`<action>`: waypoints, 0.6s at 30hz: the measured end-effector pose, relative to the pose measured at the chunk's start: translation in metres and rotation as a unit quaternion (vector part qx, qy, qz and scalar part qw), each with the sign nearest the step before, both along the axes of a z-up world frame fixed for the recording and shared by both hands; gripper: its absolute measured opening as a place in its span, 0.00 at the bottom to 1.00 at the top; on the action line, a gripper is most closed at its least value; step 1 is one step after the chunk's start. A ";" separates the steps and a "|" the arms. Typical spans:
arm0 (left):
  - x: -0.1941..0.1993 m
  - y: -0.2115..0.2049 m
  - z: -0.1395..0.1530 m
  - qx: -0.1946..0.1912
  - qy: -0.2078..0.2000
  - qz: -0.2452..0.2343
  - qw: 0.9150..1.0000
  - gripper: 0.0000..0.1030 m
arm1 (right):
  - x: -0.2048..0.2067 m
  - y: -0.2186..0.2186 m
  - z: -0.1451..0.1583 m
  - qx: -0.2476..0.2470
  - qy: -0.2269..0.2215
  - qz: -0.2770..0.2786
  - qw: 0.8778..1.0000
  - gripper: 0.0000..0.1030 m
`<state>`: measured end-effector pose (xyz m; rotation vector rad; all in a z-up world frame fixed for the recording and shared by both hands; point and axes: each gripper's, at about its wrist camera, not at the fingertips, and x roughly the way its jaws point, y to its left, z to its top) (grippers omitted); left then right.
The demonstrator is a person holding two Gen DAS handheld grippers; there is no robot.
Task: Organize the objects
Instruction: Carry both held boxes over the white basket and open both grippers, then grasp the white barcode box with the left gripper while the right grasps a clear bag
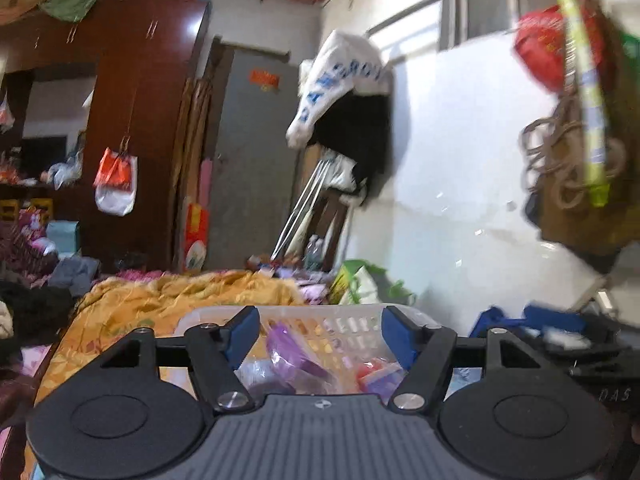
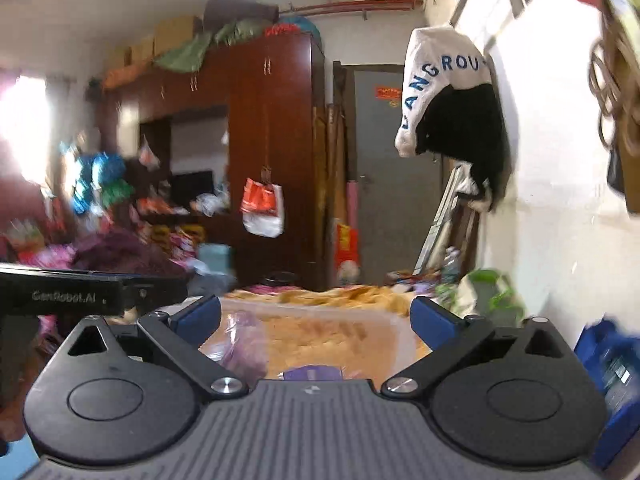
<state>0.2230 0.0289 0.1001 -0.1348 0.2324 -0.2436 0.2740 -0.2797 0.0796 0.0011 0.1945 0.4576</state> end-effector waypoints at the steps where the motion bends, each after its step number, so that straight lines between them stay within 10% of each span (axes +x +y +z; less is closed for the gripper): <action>1: -0.012 0.000 -0.002 0.001 -0.008 -0.004 1.000 0.80 | -0.011 -0.004 -0.008 0.001 0.008 0.009 1.000 1.00; 9: -0.049 0.020 -0.060 0.017 0.035 0.037 0.999 0.88 | -0.033 0.013 -0.089 0.002 0.158 0.050 0.986 1.00; 18: -0.005 0.039 -0.113 0.020 0.153 0.055 0.986 0.88 | -0.030 0.055 -0.114 -0.090 0.197 0.091 0.972 0.93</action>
